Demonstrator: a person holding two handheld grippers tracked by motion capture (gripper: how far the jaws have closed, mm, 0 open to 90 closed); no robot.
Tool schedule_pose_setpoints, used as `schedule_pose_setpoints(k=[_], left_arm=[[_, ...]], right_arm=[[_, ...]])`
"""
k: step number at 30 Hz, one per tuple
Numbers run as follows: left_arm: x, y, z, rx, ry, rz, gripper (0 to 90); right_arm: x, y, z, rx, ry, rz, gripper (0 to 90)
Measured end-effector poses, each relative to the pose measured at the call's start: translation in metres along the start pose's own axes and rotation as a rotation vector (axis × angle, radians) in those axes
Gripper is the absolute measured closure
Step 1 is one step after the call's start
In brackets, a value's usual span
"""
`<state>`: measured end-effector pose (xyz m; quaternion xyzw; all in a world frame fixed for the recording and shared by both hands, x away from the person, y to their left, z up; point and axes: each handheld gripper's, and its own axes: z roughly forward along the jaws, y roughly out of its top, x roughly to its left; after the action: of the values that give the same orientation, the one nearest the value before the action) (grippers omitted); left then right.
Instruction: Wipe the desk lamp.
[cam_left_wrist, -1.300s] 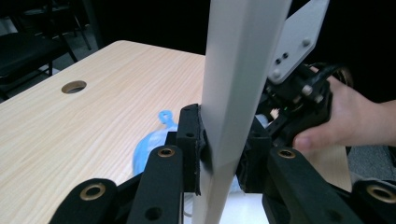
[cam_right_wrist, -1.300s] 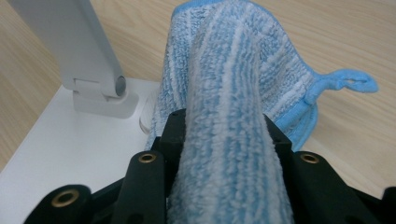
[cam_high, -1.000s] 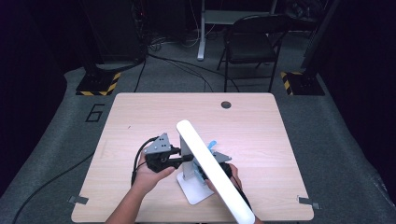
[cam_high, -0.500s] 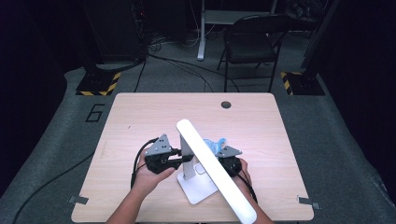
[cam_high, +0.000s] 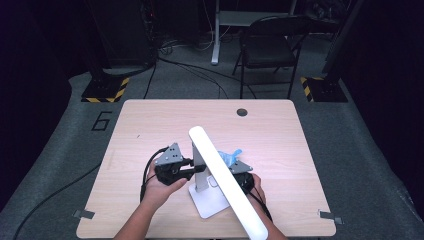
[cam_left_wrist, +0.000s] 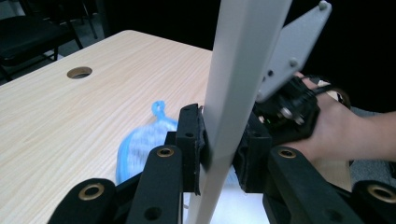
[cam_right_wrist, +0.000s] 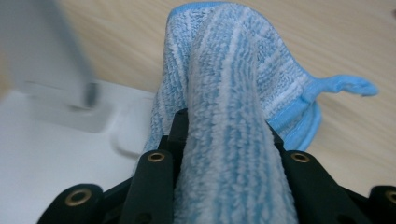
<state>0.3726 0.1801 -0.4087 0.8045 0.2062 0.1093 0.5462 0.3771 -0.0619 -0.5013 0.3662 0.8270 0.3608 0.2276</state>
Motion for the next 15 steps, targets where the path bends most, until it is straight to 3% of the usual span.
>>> schedule_pose_setpoints(k=[4,5,7,9,11,15], left_arm=[[0.0,0.0,0.0,0.0,0.0,0.003,74.3],[0.0,0.0,0.0,0.001,0.001,0.004,74.2],[0.0,-0.001,-0.001,0.0,-0.005,-0.001,74.2],[0.0,-0.001,-0.001,0.0,-0.009,-0.001,74.2],[0.0,-0.001,-0.002,0.001,-0.008,-0.001,74.1],[0.0,-0.001,-0.001,0.001,-0.011,-0.003,73.9]], right_arm=[[0.022,0.003,0.001,-0.012,0.103,-0.013,66.6],[0.031,0.005,0.001,-0.011,0.09,-0.008,66.6],[0.036,0.006,0.001,-0.003,0.066,-0.033,66.5],[0.03,0.006,0.002,0.0,0.102,-0.016,67.0],[0.02,0.005,0.003,-0.002,0.135,-0.047,67.7],[0.009,0.004,0.005,-0.008,0.13,-0.046,68.2]])
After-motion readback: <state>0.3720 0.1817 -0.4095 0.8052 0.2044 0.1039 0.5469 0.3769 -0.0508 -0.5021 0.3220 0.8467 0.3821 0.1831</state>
